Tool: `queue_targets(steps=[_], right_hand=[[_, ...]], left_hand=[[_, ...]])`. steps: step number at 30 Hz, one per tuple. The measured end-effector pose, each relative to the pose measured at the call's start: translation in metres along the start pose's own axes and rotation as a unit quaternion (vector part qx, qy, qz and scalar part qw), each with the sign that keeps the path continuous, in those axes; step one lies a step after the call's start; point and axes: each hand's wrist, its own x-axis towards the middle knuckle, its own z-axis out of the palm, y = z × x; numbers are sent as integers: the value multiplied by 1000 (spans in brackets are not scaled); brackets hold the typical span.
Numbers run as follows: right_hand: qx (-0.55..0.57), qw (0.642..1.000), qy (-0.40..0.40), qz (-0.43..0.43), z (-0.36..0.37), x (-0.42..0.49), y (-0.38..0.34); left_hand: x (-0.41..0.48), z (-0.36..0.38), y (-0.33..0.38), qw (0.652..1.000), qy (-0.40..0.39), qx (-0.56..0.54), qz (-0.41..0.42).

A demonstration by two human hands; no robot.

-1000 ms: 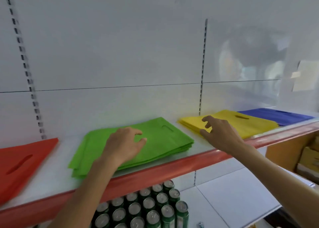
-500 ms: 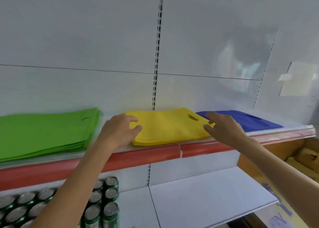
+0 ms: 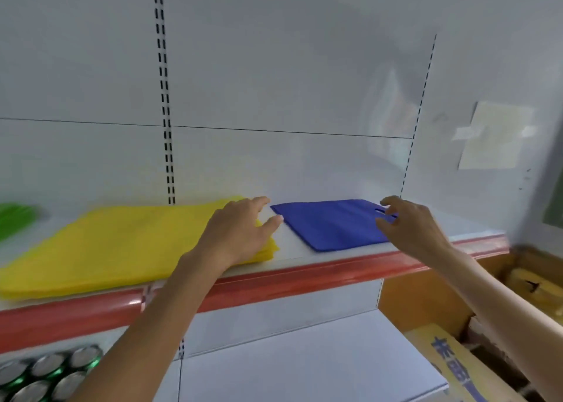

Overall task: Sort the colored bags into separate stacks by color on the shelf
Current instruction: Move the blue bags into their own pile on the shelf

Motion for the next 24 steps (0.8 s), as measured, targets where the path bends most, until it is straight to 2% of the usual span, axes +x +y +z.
queue_targets(steps=[5, 12, 16, 18, 22, 24], right_hand=[[-24, 999, -43, 7, -8, 50, 99], [-18, 997, -73, 6, 0, 124, 173], [-60, 991, -117, 1, 21, 150, 184], [-80, 990, -115, -14, 30, 157, 187], [-50, 991, -105, -60, 41, 160, 187], [-28, 992, -101, -73, 44, 158, 186]], left_hand=[[37, 71, 63, 998, -43, 18, -31], [67, 122, 92, 965, -132, 117, -196], [74, 123, 97, 966, -115, 102, -209], [73, 126, 102, 967, -90, 101, -217], [71, 131, 101, 971, -42, 97, -213], [69, 131, 98, 973, -26, 61, -223]])
